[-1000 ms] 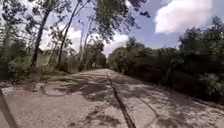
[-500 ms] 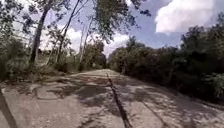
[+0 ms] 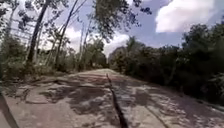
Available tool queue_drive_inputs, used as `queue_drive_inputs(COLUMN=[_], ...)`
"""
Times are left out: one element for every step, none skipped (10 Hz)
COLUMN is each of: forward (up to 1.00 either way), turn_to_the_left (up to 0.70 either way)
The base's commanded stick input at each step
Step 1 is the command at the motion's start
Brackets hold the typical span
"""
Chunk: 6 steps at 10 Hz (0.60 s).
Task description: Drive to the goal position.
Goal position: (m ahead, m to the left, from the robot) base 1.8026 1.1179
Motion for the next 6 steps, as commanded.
queue_drive_inputs(forward=[0.5, 0.5, 0.5, 0.5, 0.5, 0.5], turn_to_the_left=[0.0, 0.0, 0.0, 0.0, 0.0, 0.0])
